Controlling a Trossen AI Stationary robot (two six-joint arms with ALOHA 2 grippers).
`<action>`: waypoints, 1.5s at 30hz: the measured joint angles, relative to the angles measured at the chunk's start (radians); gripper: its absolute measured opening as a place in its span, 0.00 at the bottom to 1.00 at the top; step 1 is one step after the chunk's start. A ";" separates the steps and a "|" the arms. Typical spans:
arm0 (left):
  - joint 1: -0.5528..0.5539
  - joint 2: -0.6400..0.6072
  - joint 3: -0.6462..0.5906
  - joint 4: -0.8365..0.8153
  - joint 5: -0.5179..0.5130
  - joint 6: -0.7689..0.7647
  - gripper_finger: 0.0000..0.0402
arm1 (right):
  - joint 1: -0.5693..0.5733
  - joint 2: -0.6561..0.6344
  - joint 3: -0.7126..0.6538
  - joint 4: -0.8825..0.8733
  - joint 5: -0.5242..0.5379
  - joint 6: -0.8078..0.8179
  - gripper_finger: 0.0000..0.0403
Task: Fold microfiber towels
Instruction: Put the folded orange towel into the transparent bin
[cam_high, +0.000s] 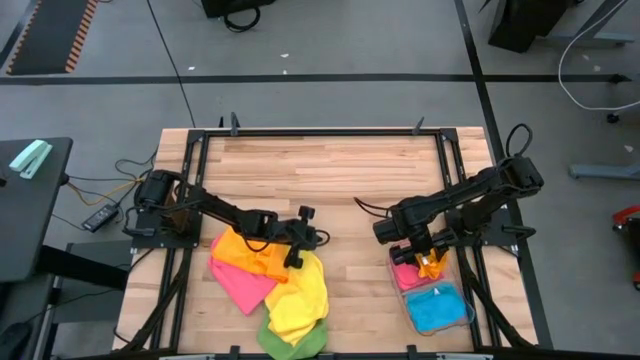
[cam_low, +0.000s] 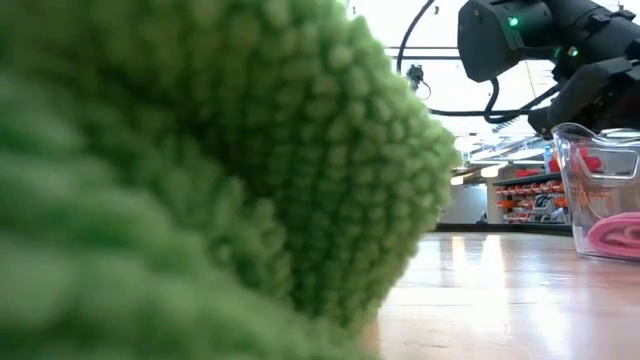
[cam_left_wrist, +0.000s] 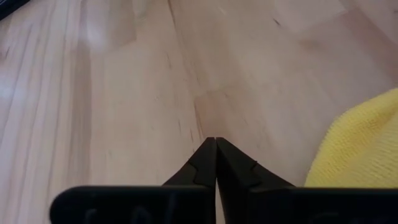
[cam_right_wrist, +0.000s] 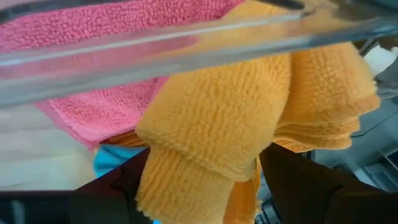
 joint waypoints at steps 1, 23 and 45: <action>0.000 0.000 0.000 -0.003 0.000 0.000 0.03 | 0.000 0.000 0.000 0.002 -0.002 0.000 0.66; 0.000 0.000 0.000 -0.011 0.001 -0.006 0.05 | -0.019 0.000 0.063 0.001 0.010 0.001 0.66; 0.000 0.000 -0.009 -0.031 0.000 -0.005 0.06 | 0.235 -0.191 0.116 -0.002 0.488 0.189 0.66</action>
